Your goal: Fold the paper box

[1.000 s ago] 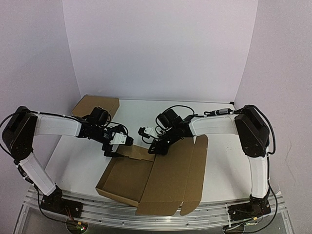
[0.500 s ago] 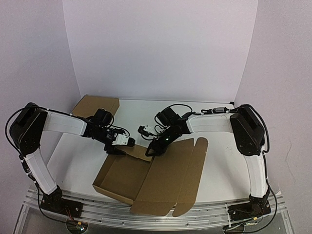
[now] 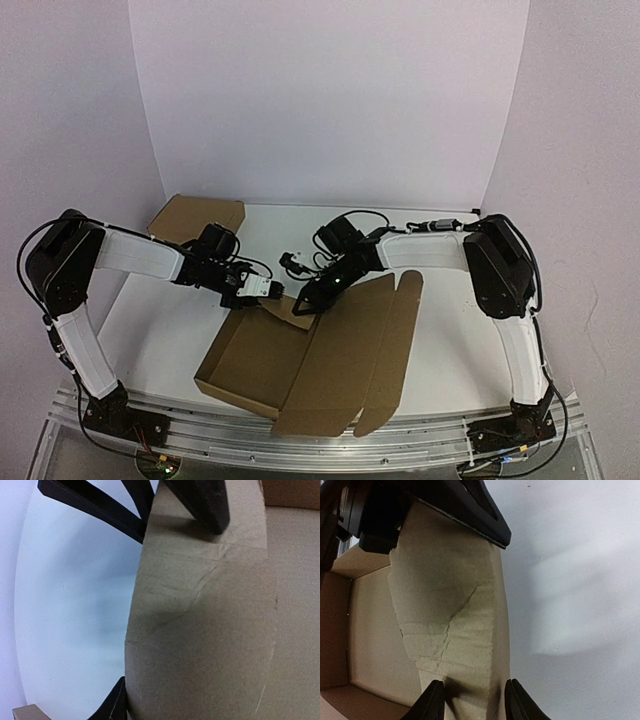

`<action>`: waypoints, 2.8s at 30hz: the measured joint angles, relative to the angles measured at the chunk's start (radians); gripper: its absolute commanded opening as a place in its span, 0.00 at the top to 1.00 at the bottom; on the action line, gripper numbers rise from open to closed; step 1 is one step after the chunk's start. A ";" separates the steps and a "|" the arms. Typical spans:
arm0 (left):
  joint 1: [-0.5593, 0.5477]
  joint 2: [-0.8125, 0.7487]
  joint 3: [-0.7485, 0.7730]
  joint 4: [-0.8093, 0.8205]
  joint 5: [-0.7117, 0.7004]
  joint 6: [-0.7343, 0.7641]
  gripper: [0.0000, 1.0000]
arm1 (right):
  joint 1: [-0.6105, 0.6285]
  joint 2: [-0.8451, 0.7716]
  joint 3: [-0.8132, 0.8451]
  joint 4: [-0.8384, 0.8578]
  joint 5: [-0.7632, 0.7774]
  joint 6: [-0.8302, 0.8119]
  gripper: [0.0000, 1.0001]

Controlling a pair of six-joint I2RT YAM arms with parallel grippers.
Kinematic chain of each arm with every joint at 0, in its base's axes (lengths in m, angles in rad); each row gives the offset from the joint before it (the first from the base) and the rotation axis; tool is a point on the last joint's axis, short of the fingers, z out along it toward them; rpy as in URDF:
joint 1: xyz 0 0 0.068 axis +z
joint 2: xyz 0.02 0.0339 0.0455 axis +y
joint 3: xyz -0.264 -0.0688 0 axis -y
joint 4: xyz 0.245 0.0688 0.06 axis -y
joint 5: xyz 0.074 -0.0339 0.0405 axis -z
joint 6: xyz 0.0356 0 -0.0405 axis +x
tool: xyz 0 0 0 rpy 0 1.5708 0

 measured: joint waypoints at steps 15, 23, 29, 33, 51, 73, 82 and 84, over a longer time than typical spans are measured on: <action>-0.046 -0.035 -0.133 0.218 -0.104 0.014 0.49 | 0.024 0.027 0.020 -0.003 0.075 0.025 0.81; -0.055 -0.157 -0.135 -0.013 0.055 0.045 0.13 | 0.039 0.027 -0.002 0.023 0.151 -0.001 0.90; -0.044 -0.254 -0.080 -0.264 0.283 0.022 0.18 | 0.038 0.026 -0.008 0.051 0.209 -0.006 0.93; 0.027 -0.222 0.055 -0.356 0.370 -0.127 0.35 | 0.038 0.020 -0.022 0.068 0.219 -0.020 0.94; 0.092 0.106 0.277 -0.453 0.193 -0.171 0.38 | 0.035 -0.004 -0.053 0.075 0.230 -0.111 0.96; 0.006 0.020 0.041 -0.060 0.006 -0.117 0.90 | 0.048 -0.045 -0.090 0.007 0.260 -0.202 0.60; -0.004 -0.041 -0.050 0.000 -0.011 -0.125 0.85 | 0.075 -0.042 -0.079 -0.025 0.237 -0.186 0.47; -0.007 -0.041 -0.050 -0.001 -0.011 -0.115 0.84 | 0.074 -0.023 -0.054 -0.030 0.227 -0.147 0.44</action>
